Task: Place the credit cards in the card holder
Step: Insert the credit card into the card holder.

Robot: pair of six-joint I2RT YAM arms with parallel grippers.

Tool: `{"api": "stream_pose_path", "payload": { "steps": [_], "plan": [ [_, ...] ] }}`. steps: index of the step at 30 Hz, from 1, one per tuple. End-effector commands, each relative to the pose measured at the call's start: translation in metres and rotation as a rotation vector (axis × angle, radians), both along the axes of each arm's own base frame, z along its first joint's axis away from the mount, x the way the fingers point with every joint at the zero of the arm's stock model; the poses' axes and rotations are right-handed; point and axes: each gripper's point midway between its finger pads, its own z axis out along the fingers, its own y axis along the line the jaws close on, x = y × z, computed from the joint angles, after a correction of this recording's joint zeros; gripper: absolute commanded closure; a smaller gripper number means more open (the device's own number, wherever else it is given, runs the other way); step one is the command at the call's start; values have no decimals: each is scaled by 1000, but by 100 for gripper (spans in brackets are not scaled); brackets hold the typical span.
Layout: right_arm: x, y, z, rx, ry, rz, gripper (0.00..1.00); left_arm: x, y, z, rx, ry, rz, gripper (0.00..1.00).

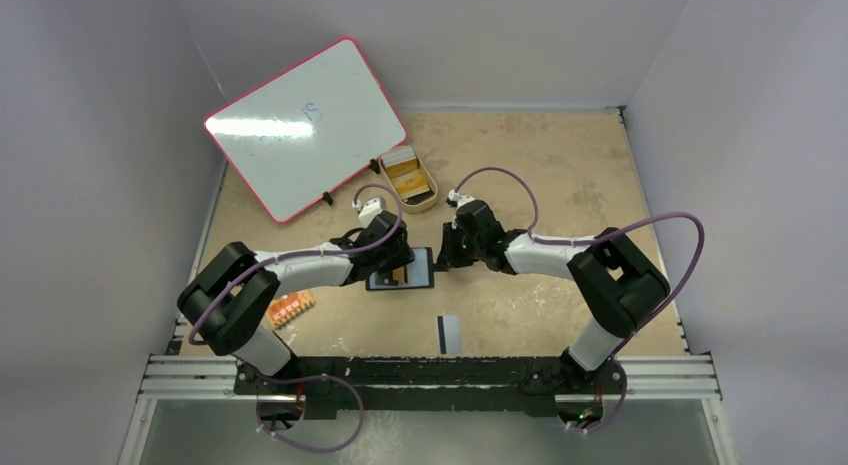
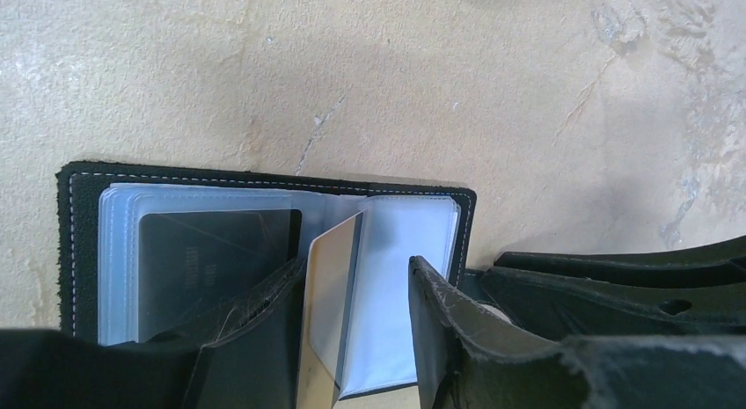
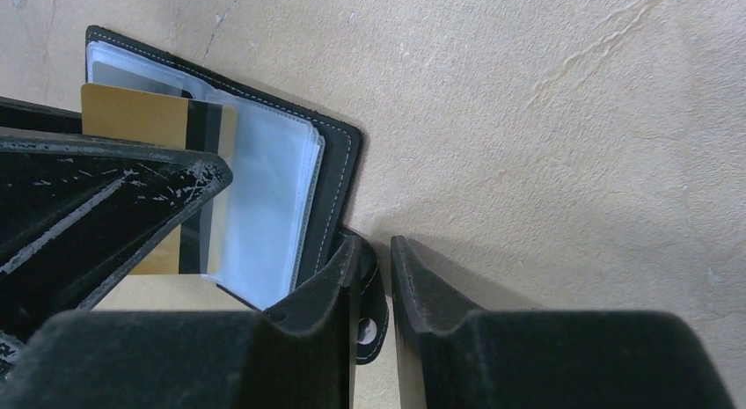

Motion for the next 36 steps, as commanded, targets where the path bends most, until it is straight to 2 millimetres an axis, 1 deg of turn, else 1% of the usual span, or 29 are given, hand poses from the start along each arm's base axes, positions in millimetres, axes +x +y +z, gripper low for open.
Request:
{"api": "stream_pose_path", "payload": {
  "steps": [1, 3, 7, 12, 14, 16, 21, 24, 31, 36],
  "plan": [
    [-9, -4, -2, -11, 19, 5, 80, -3, 23, -5, 115, 20, 26, 56],
    [-8, -4, -2, -9, 15, 4, 81, -1, 19, 0, 100, 9, 19, 55],
    [-9, -3, -1, -5, 18, 5, 81, 2, 20, 7, 108, -1, 21, 55],
    [-11, -2, 2, 1, 23, 14, 82, 1, 21, 7, 123, 8, 14, 54],
    [-15, 2, 7, 31, 36, 30, 82, 1, 22, 5, 125, 9, 12, 54],
    [-19, 9, 15, 74, 47, 45, 78, 0, 22, 3, 132, 12, 8, 54],
    [-9, 18, 37, 139, -7, 32, 69, 2, 18, 10, 111, -4, -8, 52],
    [-9, 23, 47, 181, -38, 54, 65, 2, 16, 11, 103, -6, -11, 52],
    [-13, 34, 50, 200, -63, 114, 56, 0, 16, 8, 100, -2, -19, 52],
    [-14, 37, 45, 149, -72, 113, 50, 0, 15, 6, 96, 3, -22, 53]
  ]
}}
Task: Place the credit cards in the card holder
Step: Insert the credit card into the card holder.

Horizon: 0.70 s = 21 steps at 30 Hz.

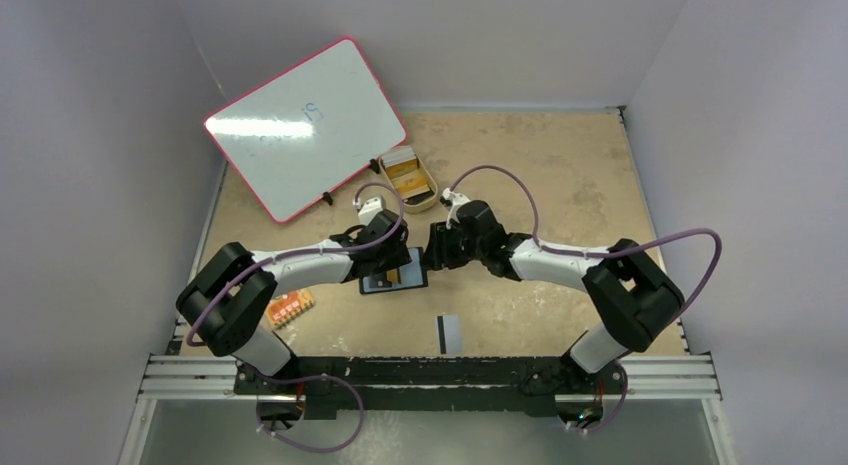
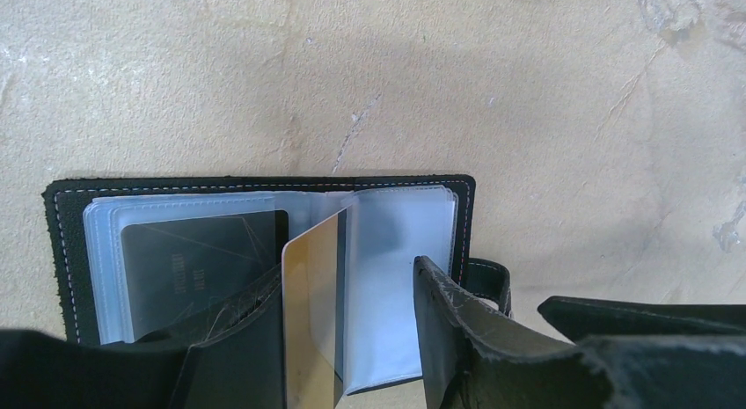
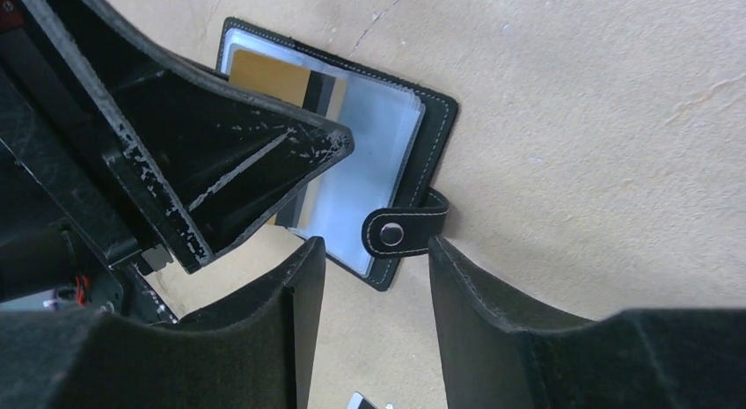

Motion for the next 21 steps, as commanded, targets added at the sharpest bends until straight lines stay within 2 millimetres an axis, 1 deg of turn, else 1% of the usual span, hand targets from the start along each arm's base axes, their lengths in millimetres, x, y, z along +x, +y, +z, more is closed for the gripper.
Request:
{"api": "stream_pose_path", "payload": {
  "steps": [1, 7, 14, 18, 19, 21],
  "plan": [
    [1, 9, 4, -18, -44, 21, 50, 4, 2, 6, 1, -18, -6, 52],
    [8, -1, -18, -125, -36, -24, 49, 3, 2, 6, -3, -19, -9, 52],
    [22, 0, -15, -131, -100, -46, 56, 1, 1, 3, -8, -12, -12, 53],
    [25, 2, -15, -125, -107, -49, 63, 0, 2, 4, -7, -12, -12, 53],
    [25, 2, -16, -126, -104, -53, 66, 0, 3, 4, -5, -14, -11, 53],
    [25, 0, -17, -132, -101, -65, 75, 0, 3, 5, -4, -15, -9, 52]
  ]
}}
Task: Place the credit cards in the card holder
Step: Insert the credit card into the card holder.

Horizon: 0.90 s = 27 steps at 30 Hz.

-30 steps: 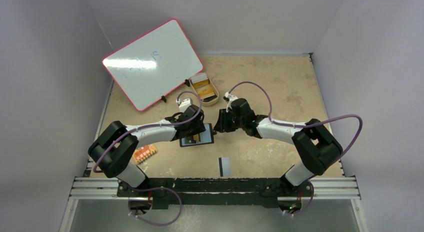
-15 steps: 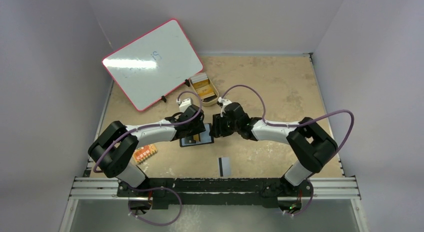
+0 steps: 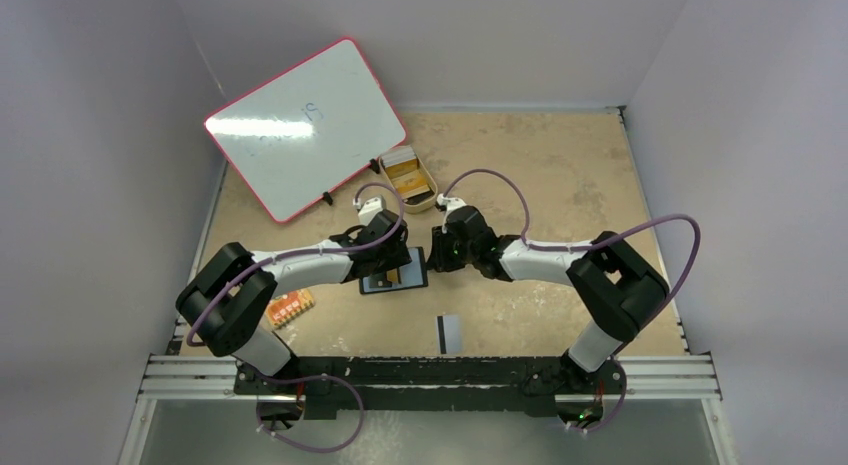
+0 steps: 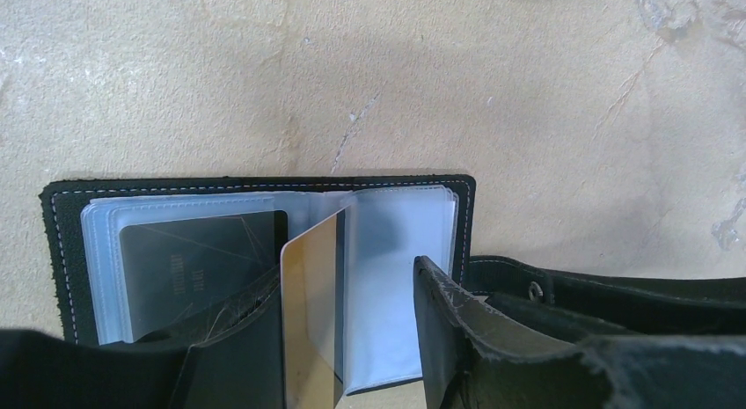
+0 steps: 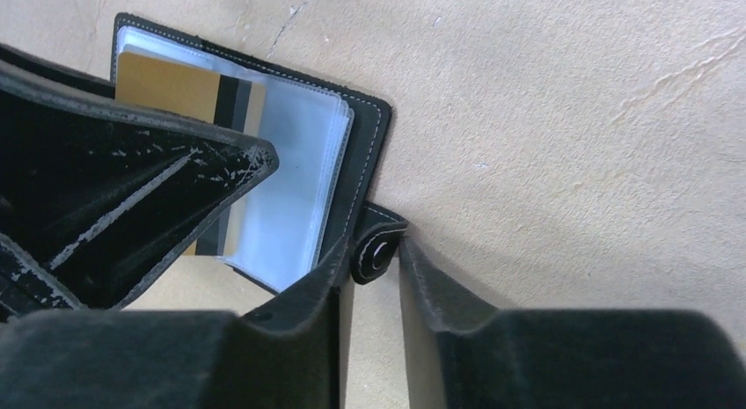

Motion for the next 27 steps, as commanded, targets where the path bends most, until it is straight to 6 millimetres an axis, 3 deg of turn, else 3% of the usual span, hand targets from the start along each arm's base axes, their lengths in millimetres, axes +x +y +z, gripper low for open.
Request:
{"api": "stream_pose_path", "payload": {
  "steps": [1, 6, 13, 27],
  "plan": [
    [18, 6, 13, 9, -61, -32, 80, 0, 4, 5, 0, -13, -4, 53],
    [15, -2, 9, -9, -53, -58, 100, 5, 9, 15, 35, -25, 13, 51],
    [10, -3, 3, -7, -35, -54, 100, 4, 24, 16, 111, -8, 45, 48],
    [1, -4, -1, 3, -10, -37, 100, 4, 32, 19, 136, 7, 62, 48]
  ]
}}
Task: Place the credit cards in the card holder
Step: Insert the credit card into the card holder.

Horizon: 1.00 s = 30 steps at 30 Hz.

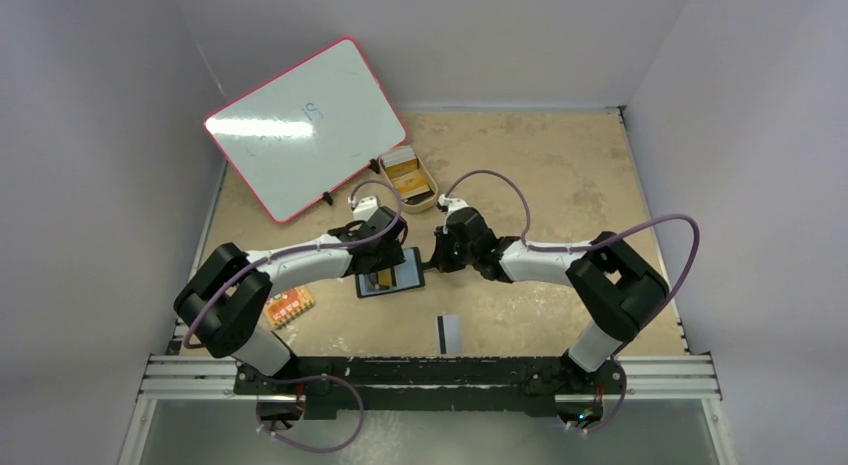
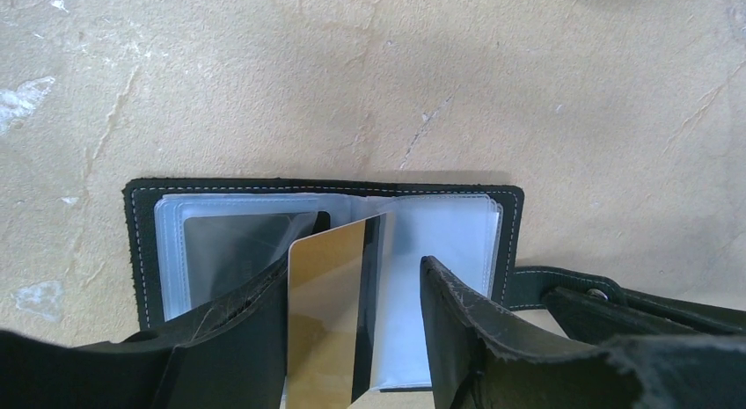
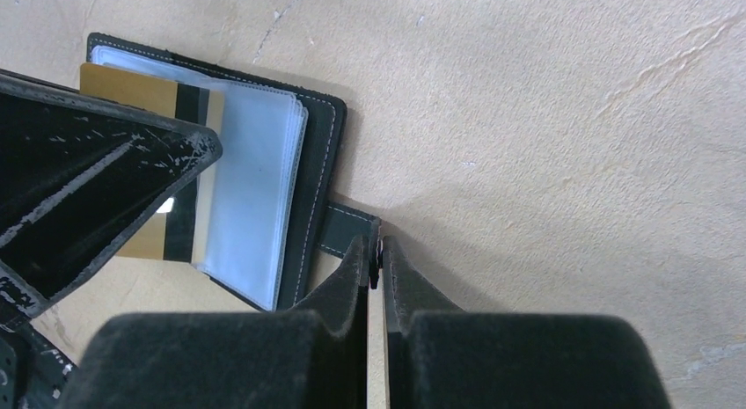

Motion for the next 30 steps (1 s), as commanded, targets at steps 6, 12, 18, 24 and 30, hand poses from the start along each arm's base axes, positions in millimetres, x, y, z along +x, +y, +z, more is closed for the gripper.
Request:
{"api": "stream_pose_path", "payload": {
  "steps": [6, 12, 18, 24, 30],
  "plan": [
    [-4, 0, 2, 19, 7, 5, 100, 8, 13, 21, 56, -36, 27, 48],
    [-3, 1, 2, 19, 9, 4, 100, 6, 13, 22, 57, -27, 27, 48],
    [-3, 1, 1, 21, 11, 1, 100, 3, 11, 21, 44, -9, 32, 48],
    [-2, 3, 1, 30, 10, -2, 100, 3, -3, 17, -38, -6, 23, 48],
    [-2, 3, 1, 36, 9, -10, 100, 2, -19, 15, -133, 1, 16, 48]
  ]
}}
